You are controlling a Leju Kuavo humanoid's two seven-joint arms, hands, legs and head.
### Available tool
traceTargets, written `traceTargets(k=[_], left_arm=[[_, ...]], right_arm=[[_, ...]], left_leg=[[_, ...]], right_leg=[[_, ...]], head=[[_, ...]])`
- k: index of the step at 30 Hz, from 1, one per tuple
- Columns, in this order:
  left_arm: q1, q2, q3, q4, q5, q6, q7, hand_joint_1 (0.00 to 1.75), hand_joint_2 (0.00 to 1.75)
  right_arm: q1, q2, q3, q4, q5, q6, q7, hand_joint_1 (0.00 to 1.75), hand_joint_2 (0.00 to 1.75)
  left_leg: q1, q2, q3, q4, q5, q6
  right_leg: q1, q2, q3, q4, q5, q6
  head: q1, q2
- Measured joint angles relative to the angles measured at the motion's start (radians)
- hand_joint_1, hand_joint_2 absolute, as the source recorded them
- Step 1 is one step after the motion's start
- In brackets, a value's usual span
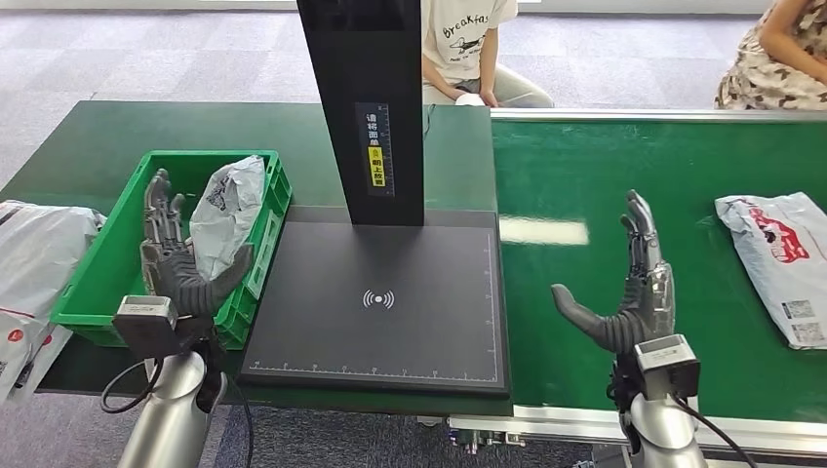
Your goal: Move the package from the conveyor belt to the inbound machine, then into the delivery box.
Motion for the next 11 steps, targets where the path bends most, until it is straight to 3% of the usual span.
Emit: traceTargets(k=[4, 11], left_arm=[[0.012, -0.009, -0.078, 0.002, 0.152, -0.187, 0.007, 0.00, 1.75], [0.007, -0.029, -0.149, 0.049, 0.261, -0.359, 0.067, 0.00, 1.75]], right_arm=[[0.001, 0.000, 0.019, 0.040, -0.047, 0.078, 0.059, 0.00, 1.75], [-0.002, 0.000, 0.040, 0.109, -0.173, 0.231, 0.164, 0.00, 1.75]], left_leg=[[0.000, 0.000, 0.000, 0.000, 0.000, 0.000], [0.000, 0.000, 0.000, 0.000, 0.000, 0.000]], right_leg=[[0.000, 0.000, 0.000, 0.000, 0.000, 0.000], [0.000, 0.000, 0.000, 0.000, 0.000, 0.000]], head=[[0.000, 0.000], [0.000, 0.000]])
